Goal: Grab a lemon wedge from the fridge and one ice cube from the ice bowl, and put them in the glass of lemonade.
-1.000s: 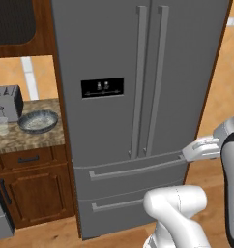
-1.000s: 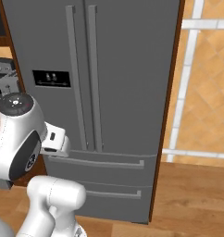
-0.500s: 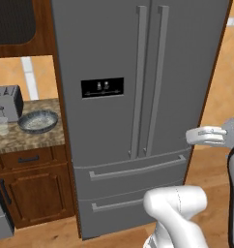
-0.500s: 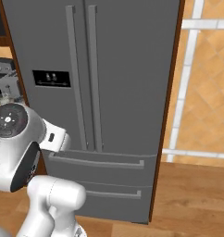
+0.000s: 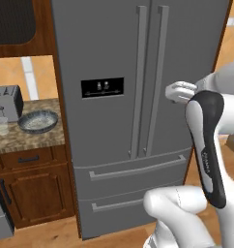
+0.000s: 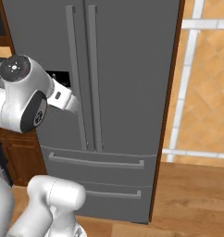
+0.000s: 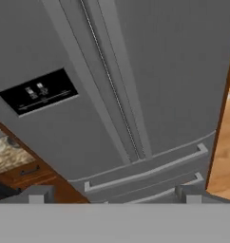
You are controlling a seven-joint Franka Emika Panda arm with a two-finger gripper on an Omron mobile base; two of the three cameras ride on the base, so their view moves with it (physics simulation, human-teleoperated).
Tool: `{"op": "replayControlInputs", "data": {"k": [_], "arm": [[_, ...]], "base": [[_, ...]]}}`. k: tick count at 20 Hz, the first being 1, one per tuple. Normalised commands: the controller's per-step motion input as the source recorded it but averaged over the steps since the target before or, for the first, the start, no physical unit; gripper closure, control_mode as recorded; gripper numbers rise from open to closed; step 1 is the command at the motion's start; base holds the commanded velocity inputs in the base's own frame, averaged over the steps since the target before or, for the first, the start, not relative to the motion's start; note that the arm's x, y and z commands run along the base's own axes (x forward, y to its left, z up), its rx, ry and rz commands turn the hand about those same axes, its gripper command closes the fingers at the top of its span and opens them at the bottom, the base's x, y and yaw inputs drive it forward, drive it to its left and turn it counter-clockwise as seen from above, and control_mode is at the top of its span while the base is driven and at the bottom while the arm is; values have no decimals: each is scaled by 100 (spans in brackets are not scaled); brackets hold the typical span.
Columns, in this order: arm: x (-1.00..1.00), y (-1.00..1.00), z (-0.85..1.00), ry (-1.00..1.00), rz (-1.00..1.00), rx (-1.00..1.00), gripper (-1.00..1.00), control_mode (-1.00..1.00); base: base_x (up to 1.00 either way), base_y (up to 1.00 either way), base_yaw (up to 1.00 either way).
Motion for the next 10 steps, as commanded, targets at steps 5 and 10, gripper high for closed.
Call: {"op": "replayControlInputs", "data": {"k": [5,10], "arm": [[97,-19,-13,0,3,1,-100,-100],[90,0,8,0,12,-15,-100,-100]], "base": [[0,0,0],[0,0,0]]}}
